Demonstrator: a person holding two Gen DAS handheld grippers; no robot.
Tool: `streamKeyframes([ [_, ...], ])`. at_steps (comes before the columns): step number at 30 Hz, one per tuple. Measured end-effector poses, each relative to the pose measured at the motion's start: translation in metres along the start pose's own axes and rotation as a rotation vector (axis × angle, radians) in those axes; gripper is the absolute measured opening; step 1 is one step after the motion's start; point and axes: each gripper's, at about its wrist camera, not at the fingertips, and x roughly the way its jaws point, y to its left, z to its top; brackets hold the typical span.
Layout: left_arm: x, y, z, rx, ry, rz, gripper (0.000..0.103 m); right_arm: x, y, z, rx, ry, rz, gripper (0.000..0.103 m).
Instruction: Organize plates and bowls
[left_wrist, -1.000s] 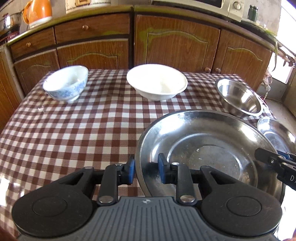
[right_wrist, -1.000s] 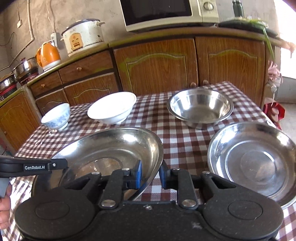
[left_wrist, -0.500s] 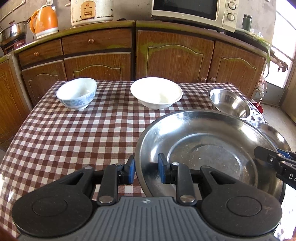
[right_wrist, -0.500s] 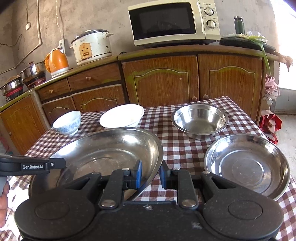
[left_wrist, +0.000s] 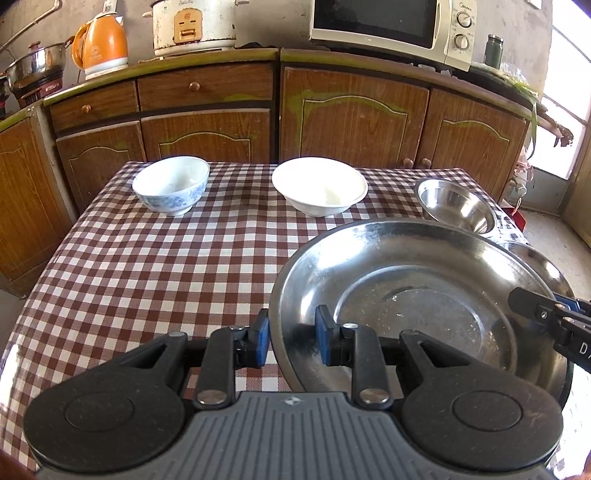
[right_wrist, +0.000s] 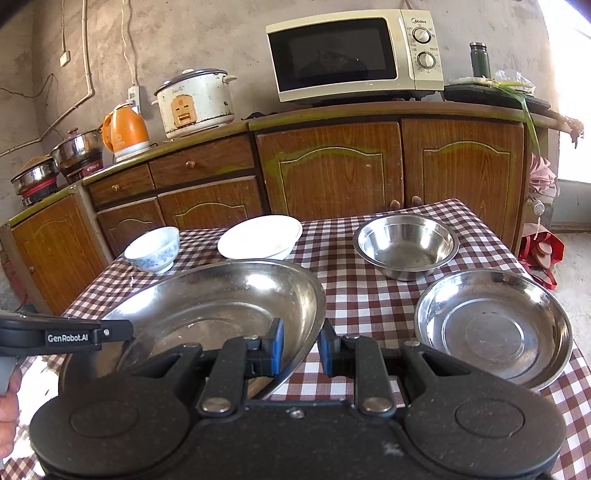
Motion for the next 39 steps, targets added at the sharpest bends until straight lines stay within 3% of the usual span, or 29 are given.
streamKeyframes([
  [39, -0.024, -0.001, -0.012, -0.031, -0.01, 0.007, 0.027, -0.024, 0.013, -0.002, 0.002, -0.024, 0.018, 0.027],
])
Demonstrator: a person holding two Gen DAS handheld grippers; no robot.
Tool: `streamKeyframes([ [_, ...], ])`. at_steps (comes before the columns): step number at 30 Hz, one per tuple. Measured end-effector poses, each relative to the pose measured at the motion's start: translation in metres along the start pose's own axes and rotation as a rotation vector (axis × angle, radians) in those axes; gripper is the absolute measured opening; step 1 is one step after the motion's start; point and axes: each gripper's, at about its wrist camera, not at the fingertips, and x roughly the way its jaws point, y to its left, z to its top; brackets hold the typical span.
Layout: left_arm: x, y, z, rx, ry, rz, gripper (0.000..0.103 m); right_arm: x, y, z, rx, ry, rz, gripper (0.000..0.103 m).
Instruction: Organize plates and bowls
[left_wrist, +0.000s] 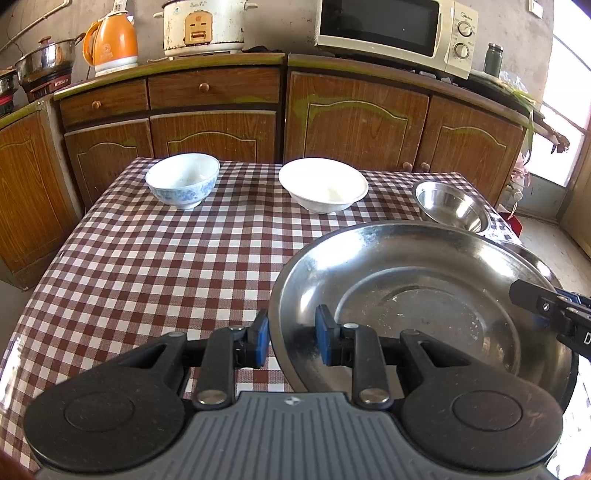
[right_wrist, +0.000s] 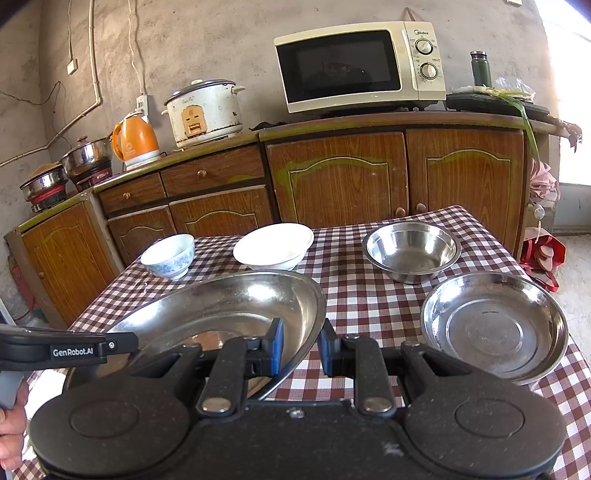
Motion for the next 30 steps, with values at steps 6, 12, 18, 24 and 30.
streamKeyframes([
  [6, 0.0001, -0.0012, -0.0024, -0.012, 0.009, -0.002, 0.027, -0.0005, 0.0, -0.0001, -0.004, 0.001, -0.002, 0.027],
  [12, 0.0004, -0.0025, -0.0036, -0.015, 0.014, -0.004, 0.027, -0.0014, 0.0, -0.0001, -0.001, 0.002, -0.001, 0.027],
  [18, 0.001, -0.004, -0.0055, -0.02, 0.02, -0.006, 0.027, -0.0034, 0.0006, -0.0036, -0.003, 0.005, -0.001, 0.027],
  [24, 0.0002, -0.005, -0.0065, -0.022, 0.021, -0.005, 0.027, -0.0058, -0.0001, -0.008, -0.004, 0.007, -0.002, 0.027],
  [30, -0.001, -0.0061, -0.0073, -0.021, 0.019, -0.006, 0.027, -0.0068, 0.0002, -0.0082, -0.006, 0.007, -0.003, 0.027],
])
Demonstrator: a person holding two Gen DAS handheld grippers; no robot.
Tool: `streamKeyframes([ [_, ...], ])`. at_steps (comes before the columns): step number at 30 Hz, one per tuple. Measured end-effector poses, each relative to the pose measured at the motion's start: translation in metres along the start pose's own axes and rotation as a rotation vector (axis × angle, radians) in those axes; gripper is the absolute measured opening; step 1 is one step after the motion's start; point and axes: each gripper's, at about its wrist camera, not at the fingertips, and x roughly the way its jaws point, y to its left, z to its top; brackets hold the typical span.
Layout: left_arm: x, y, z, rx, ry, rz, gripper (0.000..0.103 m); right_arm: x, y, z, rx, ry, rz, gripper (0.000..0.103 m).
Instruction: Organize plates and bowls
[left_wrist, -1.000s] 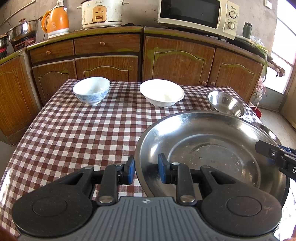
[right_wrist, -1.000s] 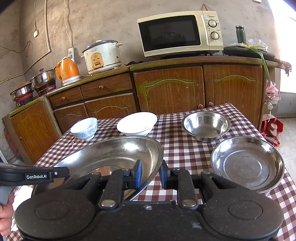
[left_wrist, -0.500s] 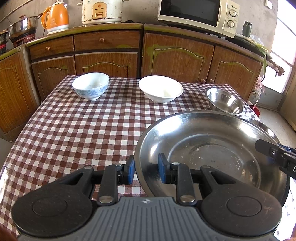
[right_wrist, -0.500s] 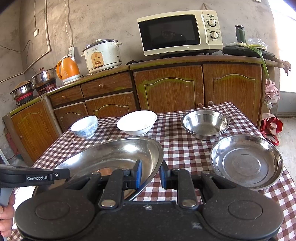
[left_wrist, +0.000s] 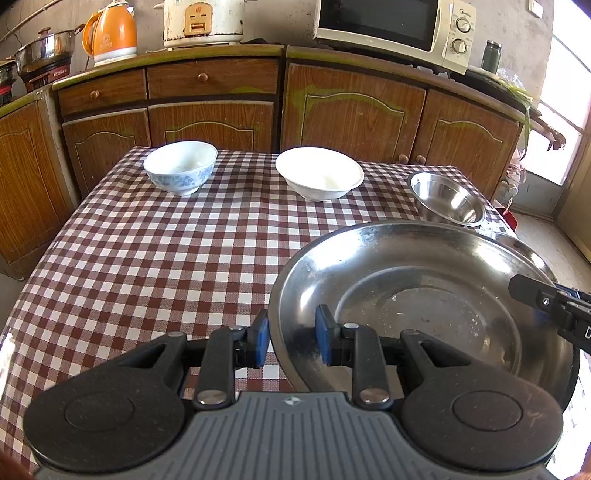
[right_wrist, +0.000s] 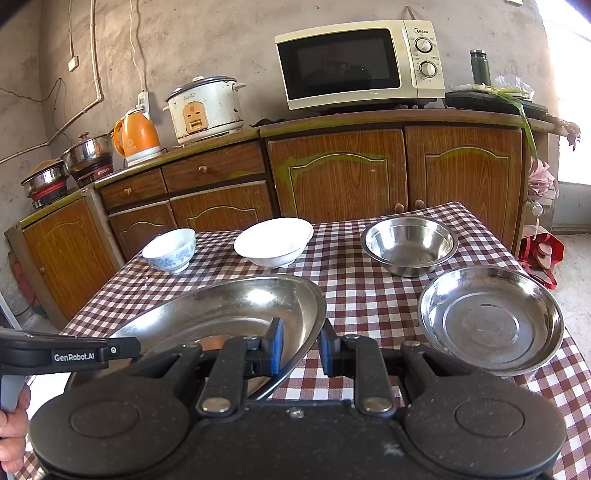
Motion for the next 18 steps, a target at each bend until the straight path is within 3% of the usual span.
streamKeyframes([
  [18, -0.0025, -0.0055, -0.006, 0.004, 0.003, -0.005, 0.027, -0.0057, -0.0038, -0.0036, 0.003, 0.003, -0.002, 0.027],
])
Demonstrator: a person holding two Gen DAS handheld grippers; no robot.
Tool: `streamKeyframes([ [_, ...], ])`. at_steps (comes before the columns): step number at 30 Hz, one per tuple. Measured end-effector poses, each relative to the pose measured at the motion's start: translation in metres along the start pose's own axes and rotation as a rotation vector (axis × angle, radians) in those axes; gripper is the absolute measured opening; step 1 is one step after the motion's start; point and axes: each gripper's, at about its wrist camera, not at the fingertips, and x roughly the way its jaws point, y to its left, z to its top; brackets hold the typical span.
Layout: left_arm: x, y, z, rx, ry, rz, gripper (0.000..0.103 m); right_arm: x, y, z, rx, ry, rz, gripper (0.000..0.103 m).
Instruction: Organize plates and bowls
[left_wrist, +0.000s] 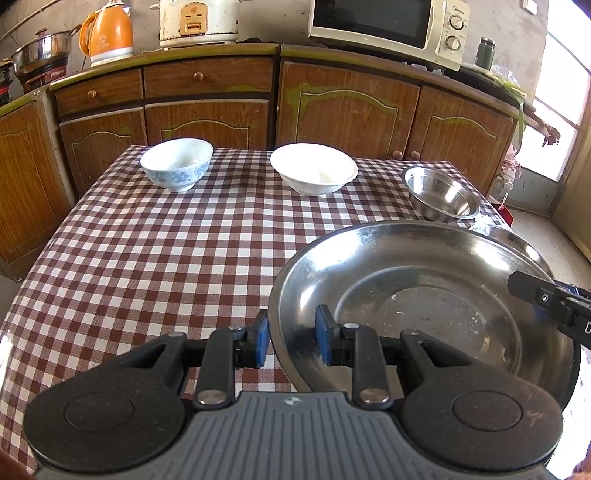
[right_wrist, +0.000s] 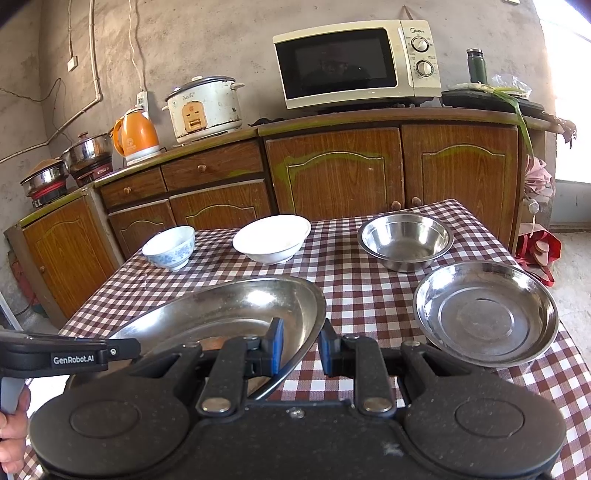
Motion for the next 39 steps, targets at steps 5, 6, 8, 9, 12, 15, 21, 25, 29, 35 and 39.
streamKeyframes([
  [5, -0.003, -0.002, -0.004, 0.004, 0.001, -0.004, 0.027, -0.005, -0.003, -0.006, 0.007, 0.003, -0.001, 0.027],
  [6, -0.003, -0.003, -0.005, 0.004, 0.002, -0.005, 0.027, -0.007, -0.003, -0.007, 0.009, 0.003, -0.001, 0.027],
  [8, -0.003, -0.004, -0.005, 0.004, 0.004, -0.004, 0.027, -0.008, -0.003, -0.008, 0.011, 0.005, -0.003, 0.027],
  [9, -0.003, -0.004, -0.006, 0.004, 0.005, -0.004, 0.027, -0.009, -0.003, -0.009, 0.012, 0.005, -0.004, 0.027],
  [12, -0.002, -0.004, -0.007, 0.002, 0.011, -0.005, 0.027, -0.008, -0.004, -0.009, 0.015, 0.009, -0.004, 0.027],
  [15, -0.003, -0.004, -0.008, 0.001, 0.013, -0.005, 0.027, -0.009, -0.004, -0.01, 0.017, 0.013, -0.003, 0.027],
  [21, -0.004, -0.005, -0.011, -0.001, 0.018, -0.009, 0.027, -0.01, -0.004, -0.012, 0.018, 0.015, -0.002, 0.027],
  [25, -0.005, -0.007, -0.012, 0.0, 0.018, -0.011, 0.027, -0.011, -0.004, -0.012, 0.018, 0.015, -0.002, 0.027],
  [29, -0.006, -0.008, -0.013, 0.001, 0.02, -0.016, 0.027, -0.014, -0.006, -0.015, 0.018, 0.014, -0.005, 0.027],
  [35, -0.009, -0.011, -0.016, 0.006, 0.022, -0.019, 0.027, -0.02, -0.007, -0.019, 0.019, 0.014, -0.007, 0.027],
  [39, -0.011, -0.012, -0.02, 0.009, 0.027, -0.023, 0.027, -0.024, -0.009, -0.022, 0.024, 0.016, -0.008, 0.027],
])
